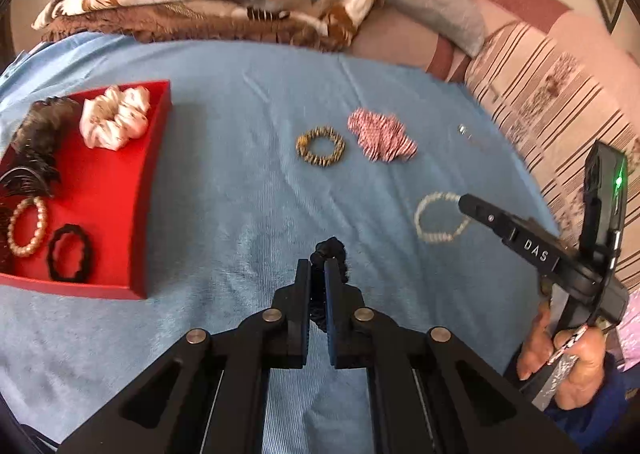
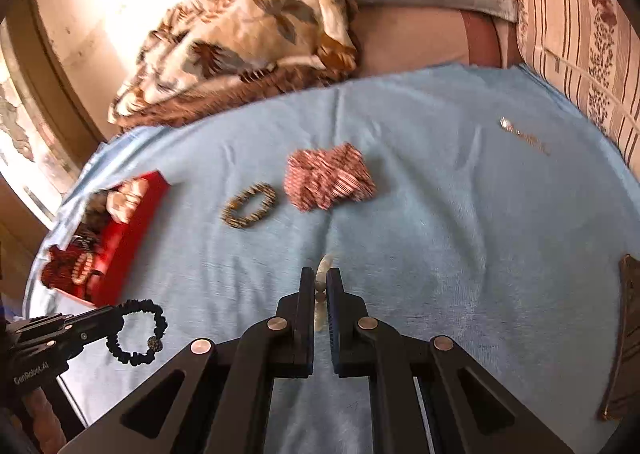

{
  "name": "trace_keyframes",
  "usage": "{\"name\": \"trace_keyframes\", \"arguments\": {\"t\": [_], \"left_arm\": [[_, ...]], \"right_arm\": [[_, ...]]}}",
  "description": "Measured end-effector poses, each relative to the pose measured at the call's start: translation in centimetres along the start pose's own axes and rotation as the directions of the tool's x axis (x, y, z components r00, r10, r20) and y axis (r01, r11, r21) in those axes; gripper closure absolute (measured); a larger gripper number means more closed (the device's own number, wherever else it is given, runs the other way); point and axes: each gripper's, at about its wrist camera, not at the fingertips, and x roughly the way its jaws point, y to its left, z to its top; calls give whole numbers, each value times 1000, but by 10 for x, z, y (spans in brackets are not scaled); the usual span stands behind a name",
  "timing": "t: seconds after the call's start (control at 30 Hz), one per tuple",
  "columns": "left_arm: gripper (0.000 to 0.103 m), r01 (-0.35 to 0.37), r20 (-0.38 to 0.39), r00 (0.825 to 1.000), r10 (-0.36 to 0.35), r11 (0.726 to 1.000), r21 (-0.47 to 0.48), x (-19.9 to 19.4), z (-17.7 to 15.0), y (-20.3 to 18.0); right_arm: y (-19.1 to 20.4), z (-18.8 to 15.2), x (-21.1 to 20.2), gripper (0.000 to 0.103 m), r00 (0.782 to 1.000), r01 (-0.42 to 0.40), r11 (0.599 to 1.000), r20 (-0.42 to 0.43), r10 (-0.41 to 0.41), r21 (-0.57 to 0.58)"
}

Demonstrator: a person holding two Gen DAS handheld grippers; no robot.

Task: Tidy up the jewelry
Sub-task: 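Carry both bracelets over the red tray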

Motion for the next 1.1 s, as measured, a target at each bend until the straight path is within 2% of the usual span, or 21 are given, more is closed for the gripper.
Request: {"name": "trace_keyframes", "arguments": {"t": [0.1,0.3,0.47,0.7,0.9,1.1], "left_arm": [[97,4,39,999,-3,1000,-17,-22,-1,3],[97,-38,117,992,45,997,-64,-65,-6,28],[97,-85,163,980,113,982,-167,-98,-7,76],[97,-166,181,957,225,942,-292,-131,-8,155],[97,-101,183,966,184,916,-389,-134,-3,204],[97,-8,203,975,93,923,-386,-120,32,220]], "right_arm": [[4,1,-16,96,999,-34,999,13,33,16],[23,3,-40,96,996,-84,996,25,84,22],[56,10,-57,96,993,-115,992,33,117,-43],[114,19,-57,96,984,-174,975,9,177,-138],[171,26,-37,96,973,-230,950,-41,227,-209],[226,33,-16,96,965,-261,923,-78,249,-283]]}}
